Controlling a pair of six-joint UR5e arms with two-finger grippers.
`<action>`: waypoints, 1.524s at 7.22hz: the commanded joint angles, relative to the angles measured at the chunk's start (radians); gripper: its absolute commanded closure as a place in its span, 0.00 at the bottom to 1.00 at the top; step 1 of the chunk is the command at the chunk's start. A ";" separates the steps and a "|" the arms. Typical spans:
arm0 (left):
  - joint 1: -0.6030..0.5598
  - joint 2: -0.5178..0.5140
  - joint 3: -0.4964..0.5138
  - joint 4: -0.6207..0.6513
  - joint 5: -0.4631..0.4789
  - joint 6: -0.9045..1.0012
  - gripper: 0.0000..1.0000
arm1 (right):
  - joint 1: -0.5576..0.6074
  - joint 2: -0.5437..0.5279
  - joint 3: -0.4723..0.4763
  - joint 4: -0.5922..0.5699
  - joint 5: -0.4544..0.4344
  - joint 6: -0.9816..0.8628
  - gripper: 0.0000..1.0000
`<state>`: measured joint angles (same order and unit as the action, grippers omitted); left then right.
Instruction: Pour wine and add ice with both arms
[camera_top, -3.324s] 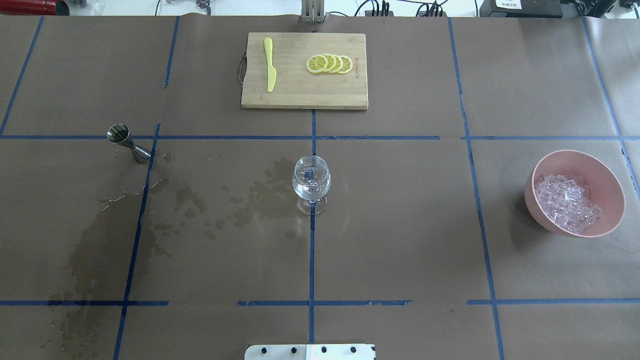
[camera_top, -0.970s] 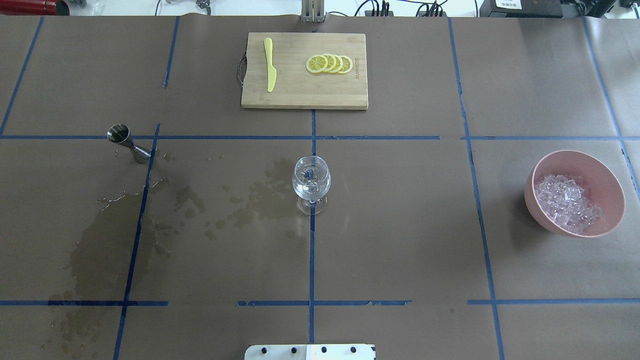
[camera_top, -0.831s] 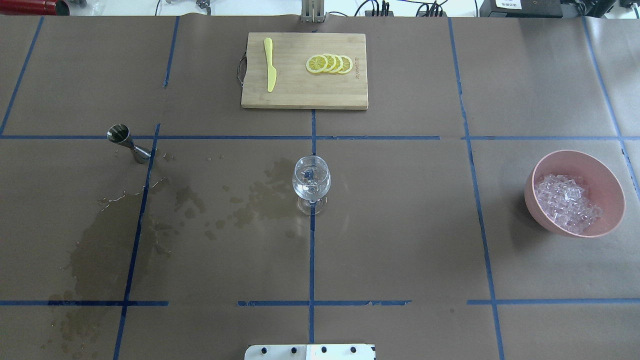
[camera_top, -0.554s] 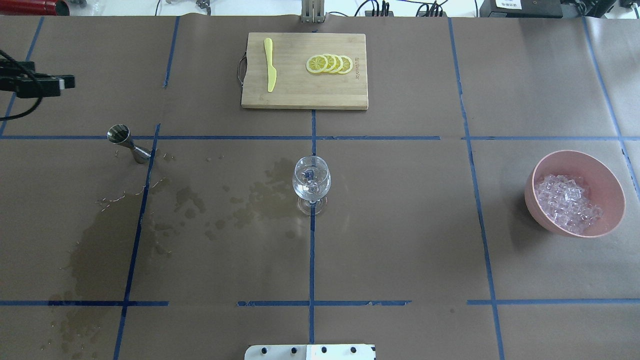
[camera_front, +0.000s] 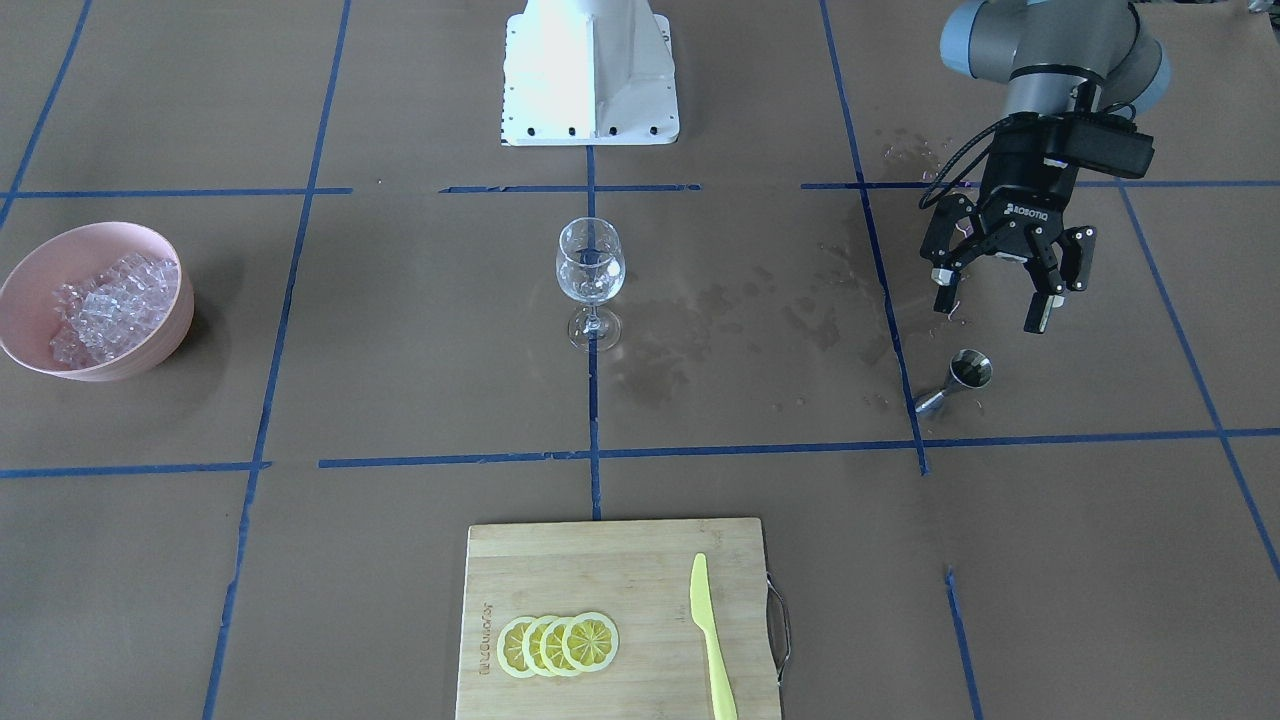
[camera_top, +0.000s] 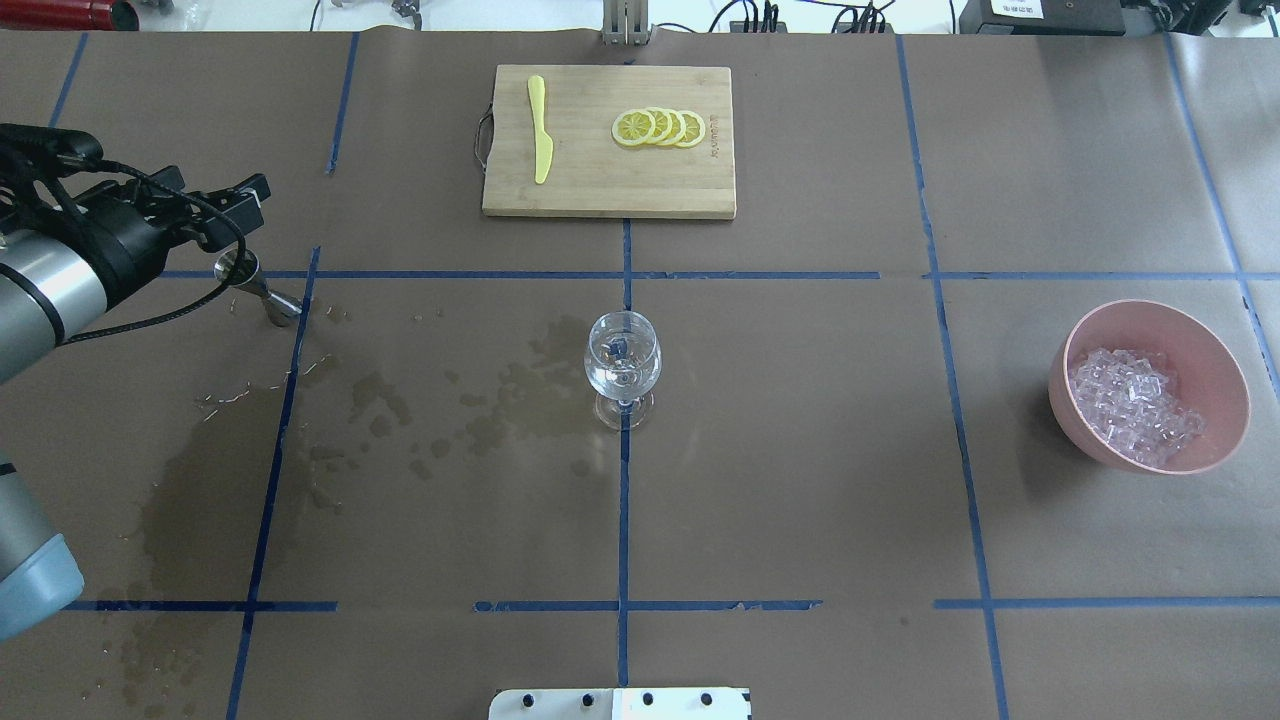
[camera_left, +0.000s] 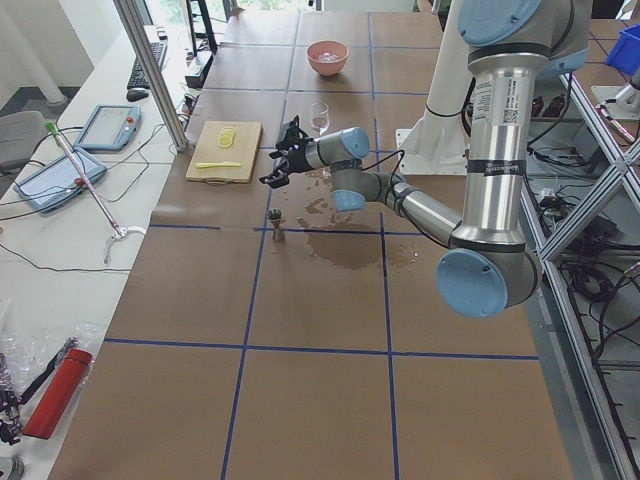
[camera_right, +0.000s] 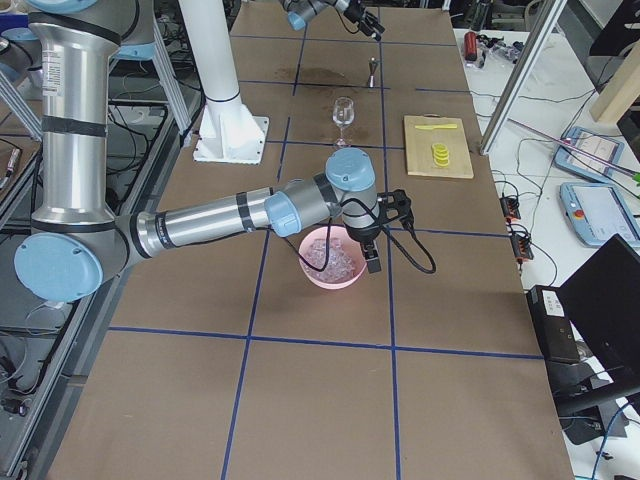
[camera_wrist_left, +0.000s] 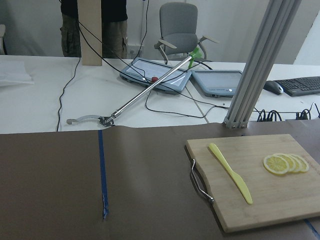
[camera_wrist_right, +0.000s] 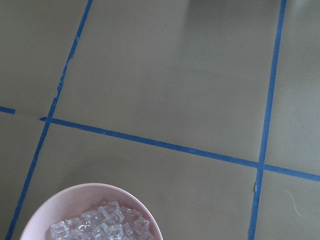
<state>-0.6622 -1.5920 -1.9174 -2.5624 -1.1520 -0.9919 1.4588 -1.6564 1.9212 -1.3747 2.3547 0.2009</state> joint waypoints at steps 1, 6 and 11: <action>0.050 -0.002 0.104 -0.086 0.232 -0.031 0.00 | 0.000 0.000 -0.001 0.000 0.000 0.000 0.00; 0.142 -0.008 0.256 -0.169 0.351 -0.034 0.00 | 0.000 0.001 -0.002 0.000 -0.002 0.000 0.00; 0.216 -0.019 0.339 -0.214 0.410 -0.057 0.00 | 0.000 0.000 -0.002 0.000 -0.002 -0.001 0.00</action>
<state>-0.4631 -1.6079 -1.5934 -2.7752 -0.7503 -1.0351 1.4588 -1.6561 1.9184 -1.3745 2.3531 0.1994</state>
